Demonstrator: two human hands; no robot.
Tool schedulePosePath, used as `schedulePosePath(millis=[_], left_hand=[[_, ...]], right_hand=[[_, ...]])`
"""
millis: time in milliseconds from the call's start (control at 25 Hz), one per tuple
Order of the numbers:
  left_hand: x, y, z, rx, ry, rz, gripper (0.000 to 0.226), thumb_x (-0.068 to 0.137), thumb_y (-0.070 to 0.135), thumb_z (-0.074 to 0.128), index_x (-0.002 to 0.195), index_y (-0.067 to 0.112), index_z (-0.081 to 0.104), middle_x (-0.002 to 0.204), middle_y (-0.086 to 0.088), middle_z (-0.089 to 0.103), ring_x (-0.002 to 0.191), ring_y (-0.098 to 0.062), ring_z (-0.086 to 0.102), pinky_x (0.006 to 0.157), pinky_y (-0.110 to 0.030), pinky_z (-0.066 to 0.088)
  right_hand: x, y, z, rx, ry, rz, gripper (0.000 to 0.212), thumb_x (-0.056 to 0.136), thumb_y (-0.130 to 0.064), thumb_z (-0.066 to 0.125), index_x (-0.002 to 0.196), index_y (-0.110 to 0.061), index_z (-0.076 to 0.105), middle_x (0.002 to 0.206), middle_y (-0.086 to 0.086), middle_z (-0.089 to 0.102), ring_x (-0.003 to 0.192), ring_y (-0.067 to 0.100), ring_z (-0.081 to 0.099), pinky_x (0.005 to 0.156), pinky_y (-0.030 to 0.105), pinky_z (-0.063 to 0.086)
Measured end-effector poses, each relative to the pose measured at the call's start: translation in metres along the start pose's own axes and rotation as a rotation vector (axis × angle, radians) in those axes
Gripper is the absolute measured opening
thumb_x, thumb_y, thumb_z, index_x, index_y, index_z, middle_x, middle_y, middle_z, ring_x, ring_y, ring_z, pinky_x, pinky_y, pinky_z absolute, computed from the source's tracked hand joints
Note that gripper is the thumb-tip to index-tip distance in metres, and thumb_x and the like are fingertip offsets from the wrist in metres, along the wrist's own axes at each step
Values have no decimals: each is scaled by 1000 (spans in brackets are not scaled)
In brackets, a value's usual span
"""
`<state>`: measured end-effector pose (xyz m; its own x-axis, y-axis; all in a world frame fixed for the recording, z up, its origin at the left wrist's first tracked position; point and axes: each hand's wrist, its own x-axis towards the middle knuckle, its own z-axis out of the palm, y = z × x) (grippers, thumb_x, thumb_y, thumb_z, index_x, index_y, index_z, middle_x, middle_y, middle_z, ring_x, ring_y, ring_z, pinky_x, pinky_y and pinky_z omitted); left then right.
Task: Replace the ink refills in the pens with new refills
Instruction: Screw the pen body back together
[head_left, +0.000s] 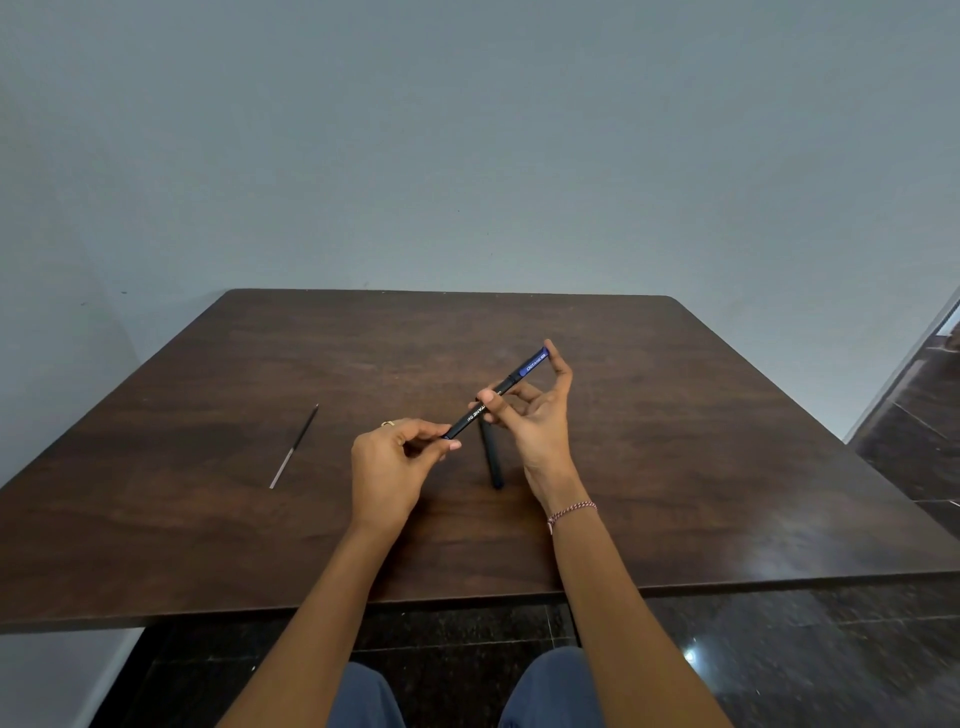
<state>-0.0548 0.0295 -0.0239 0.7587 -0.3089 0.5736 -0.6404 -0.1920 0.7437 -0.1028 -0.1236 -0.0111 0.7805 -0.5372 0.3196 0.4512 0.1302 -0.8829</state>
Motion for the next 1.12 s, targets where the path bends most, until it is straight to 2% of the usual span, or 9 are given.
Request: schedulePosePath(millis=[200,400,640,760,880,1040,1120], left_hand=[[-2,0,1,3,-6,8,20,66,10,82,85,11,75,66,15,65,67,7,64,65,-2,44],[-1,-1,1,6,-5,2,20,66,11,82,84,12,75,66,15,65,67,4,65,66,-3,46],[0,-3,3,7,6,-12,21,66,15,82,85,16,75,67,15,66,67,5,65,65,-2,44],[0,-3,5,4,-3,1,21,64,17,84,83,22,74,70,17,67,71,0,65,65,-6,46],[0,-4,6,-22,-10,37,23,62,20,86,79,29,73,69,17,67,68,-3,64,61,-8,46],[-1,-1,5,12,-74,80,22,61,31,85,77,36,71,67,18,66,67,-2,63,57,-13,48],[-1,4,3,112,-108,108,21,60,48,79,75,37,69,69,20,65,66,-1,62,54,-18,50]], right_hand=[[-2,-3,-1,-10,10,9,81,80,1,72,134,-35,24,88,18,70,77,25,73,65,24,57],[-2,-2,-1,-9,47,22,79,81,-1,72,136,-30,24,90,20,70,79,22,73,63,21,55],[-2,2,1,-6,58,-7,78,81,-4,73,134,-38,28,85,17,69,78,20,72,67,23,56],[-1,4,1,-7,80,-41,66,88,-15,66,136,-40,29,83,14,72,77,22,72,64,24,56],[1,5,1,-10,120,-64,53,95,-27,55,141,-33,30,78,14,72,72,23,72,59,25,56],[-1,4,0,-59,184,-40,44,98,-35,47,140,-27,37,79,20,68,70,25,70,57,27,55],[1,-3,-5,-104,173,-30,38,99,-36,43,135,-25,44,73,11,66,63,16,69,53,23,54]])
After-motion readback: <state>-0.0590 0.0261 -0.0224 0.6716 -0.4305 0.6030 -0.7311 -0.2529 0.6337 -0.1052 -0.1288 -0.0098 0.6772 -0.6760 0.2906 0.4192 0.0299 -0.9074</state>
